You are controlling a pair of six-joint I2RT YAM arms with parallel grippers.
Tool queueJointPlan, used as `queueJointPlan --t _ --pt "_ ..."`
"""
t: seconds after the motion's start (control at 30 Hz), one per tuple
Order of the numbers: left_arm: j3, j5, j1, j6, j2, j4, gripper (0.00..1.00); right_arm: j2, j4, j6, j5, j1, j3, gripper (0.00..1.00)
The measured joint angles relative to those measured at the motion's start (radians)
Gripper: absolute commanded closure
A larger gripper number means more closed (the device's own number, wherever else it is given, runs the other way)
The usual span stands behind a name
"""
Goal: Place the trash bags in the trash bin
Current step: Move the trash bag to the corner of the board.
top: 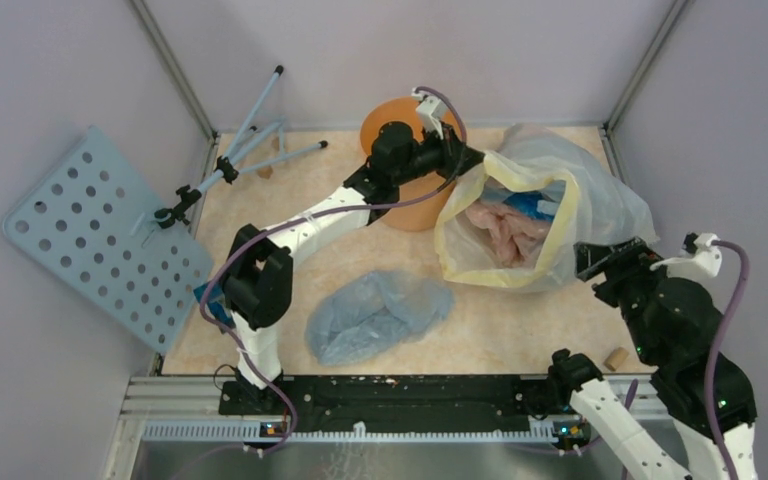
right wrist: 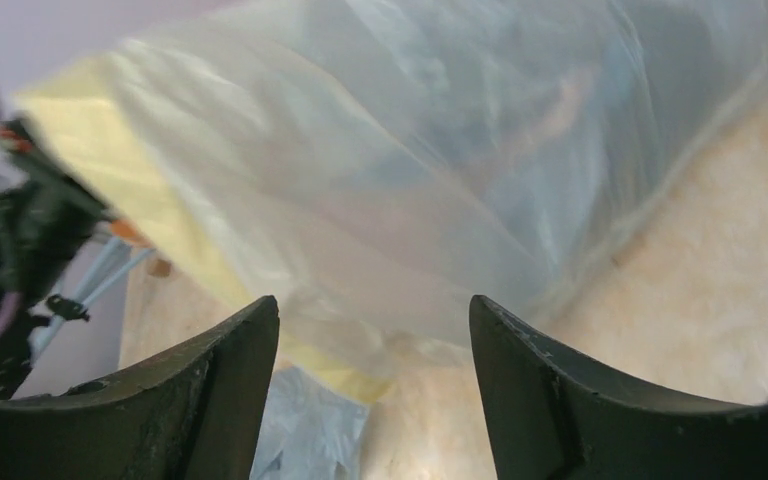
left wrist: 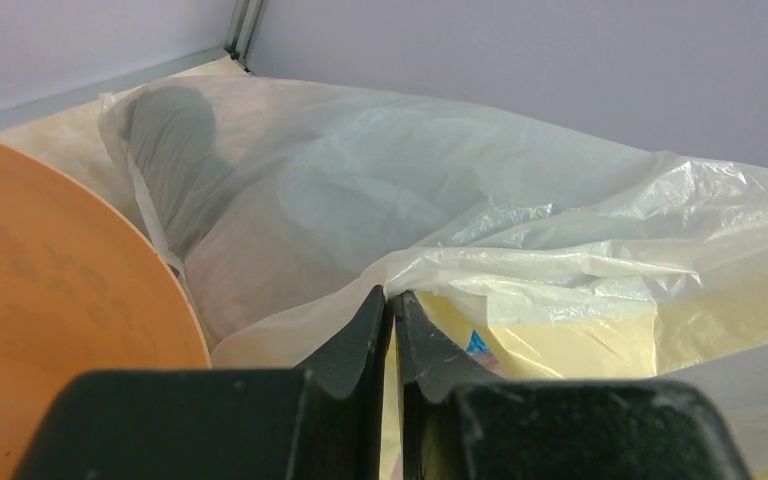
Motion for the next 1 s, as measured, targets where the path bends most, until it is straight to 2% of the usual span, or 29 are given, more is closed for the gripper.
queueJointPlan --t 0.1,0.27,0.4,0.67,0.9,1.0 --pt "-0.026 -0.003 0.000 -0.004 -0.024 0.003 0.89 -0.036 -0.092 0.130 0.071 0.000 -0.080 0.39" --pt "-0.043 -0.003 0.000 -0.011 -0.035 0.007 0.88 -0.093 -0.237 0.340 0.174 0.000 -0.135 0.40" --pt "-0.052 -0.002 0.000 -0.015 -0.035 0.010 0.87 -0.119 -0.264 0.465 0.188 0.000 -0.228 0.40" --pt "-0.056 0.006 0.000 -0.019 -0.035 0.012 0.87 -0.084 -0.107 0.550 0.023 0.000 -0.520 0.40" --pt "-0.086 0.037 0.000 -0.051 -0.035 0.029 0.87 0.110 0.103 0.549 0.005 -0.009 -0.545 0.40" --pt "-0.085 0.067 -0.002 -0.069 -0.024 0.063 0.86 0.222 0.209 0.520 -0.027 -0.084 -0.542 0.42"
